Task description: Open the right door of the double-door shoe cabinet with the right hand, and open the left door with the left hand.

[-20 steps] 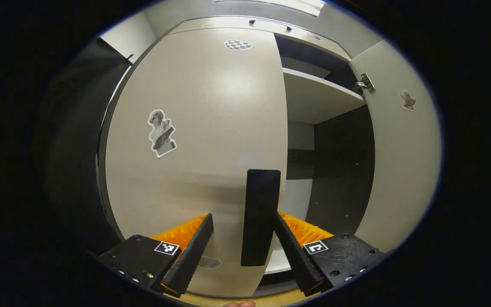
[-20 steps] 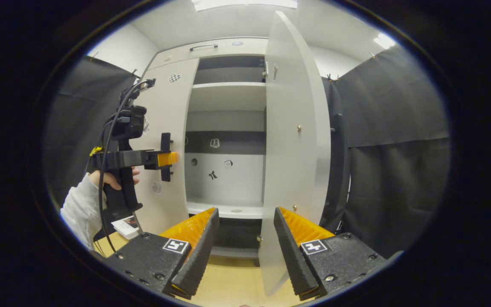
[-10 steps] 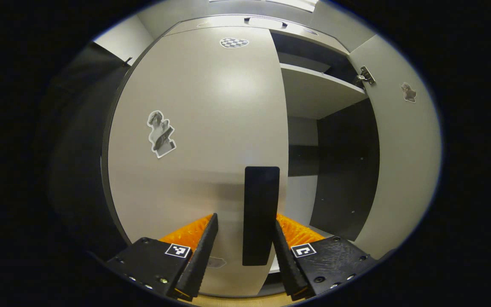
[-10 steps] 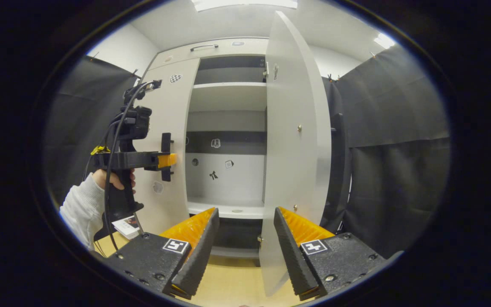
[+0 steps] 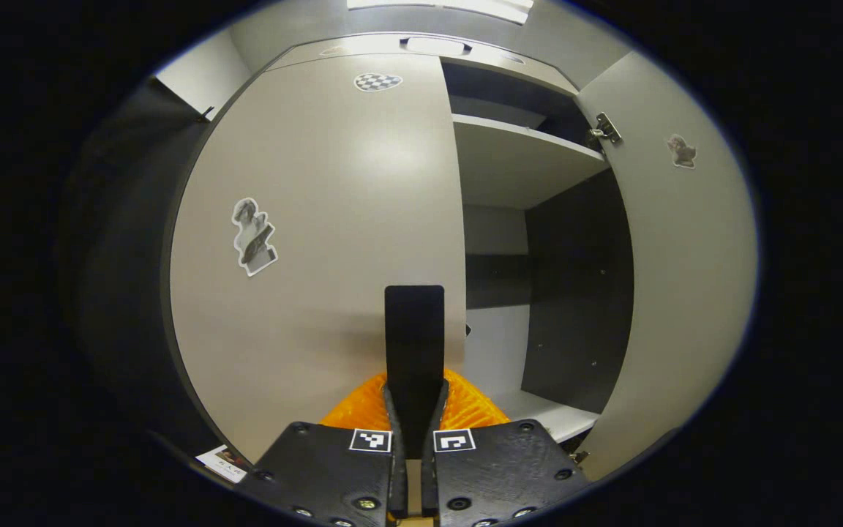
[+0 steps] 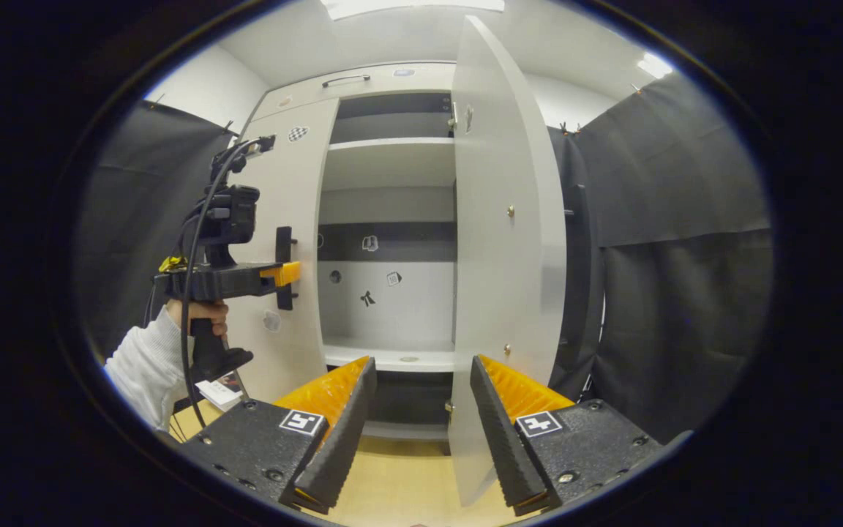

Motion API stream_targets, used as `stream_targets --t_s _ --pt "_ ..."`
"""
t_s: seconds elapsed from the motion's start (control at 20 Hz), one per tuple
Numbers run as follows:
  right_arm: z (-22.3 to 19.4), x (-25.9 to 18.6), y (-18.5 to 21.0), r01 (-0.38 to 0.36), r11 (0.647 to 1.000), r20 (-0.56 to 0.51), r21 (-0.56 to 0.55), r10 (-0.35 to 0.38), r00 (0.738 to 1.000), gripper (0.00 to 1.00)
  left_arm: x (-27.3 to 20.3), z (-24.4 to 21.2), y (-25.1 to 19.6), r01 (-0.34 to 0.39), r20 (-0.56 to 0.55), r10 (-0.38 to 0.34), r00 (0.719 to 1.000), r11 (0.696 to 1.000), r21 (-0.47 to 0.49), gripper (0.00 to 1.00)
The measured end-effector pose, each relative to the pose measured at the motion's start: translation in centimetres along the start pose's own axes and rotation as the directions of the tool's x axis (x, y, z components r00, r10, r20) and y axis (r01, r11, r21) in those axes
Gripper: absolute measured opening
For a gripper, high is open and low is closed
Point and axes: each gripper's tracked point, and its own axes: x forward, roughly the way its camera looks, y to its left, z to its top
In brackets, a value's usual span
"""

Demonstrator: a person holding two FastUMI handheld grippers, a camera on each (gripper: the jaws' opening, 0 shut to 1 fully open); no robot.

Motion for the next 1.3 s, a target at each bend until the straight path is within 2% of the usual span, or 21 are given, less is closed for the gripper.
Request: stream_targets --t_s 0.25,0.4,0.55,0.8,0.9,1.3 --pt "0.0 -0.9 -0.1 -0.002 1.000 0.007 0.001 0.002 1.000 0.82 -0.3 -0.1 0.1 -0.029 -0.006 0.029 1.000 1.000 -0.005 0.07" --pt "-0.2 -1.6 -0.3 0.008 1.000 0.007 0.003 -0.008 1.000 0.81 -1.2 0.0 0.0 -0.017 -0.017 0.017 1.000 1.000 -0.002 0.07" --pt "-0.5 -2.2 -0.2 0.007 1.000 0.002 0.017 -0.007 1.000 0.83 -2.8 0.3 0.0 0.000 -0.030 0.000 1.000 1.000 -0.008 0.07" --pt "-1.1 -3.1 0.4 0.005 1.000 -0.006 0.020 -0.005 1.000 0.81 -6.0 0.6 0.8 0.023 -0.032 -0.022 0.999 1.000 0.015 0.06" --pt "-1.2 -3.2 0.8 -0.004 1.000 -0.007 0.023 0.004 1.000 0.83 -7.4 0.5 1.4 0.022 -0.029 -0.022 0.999 1.000 0.016 0.06" --pt "-1.6 -2.8 2.7 -0.042 0.999 -0.019 0.007 0.042 0.999 0.81 -11.7 0.9 4.0 0.005 -0.019 -0.005 1.000 1.000 0.018 0.06"
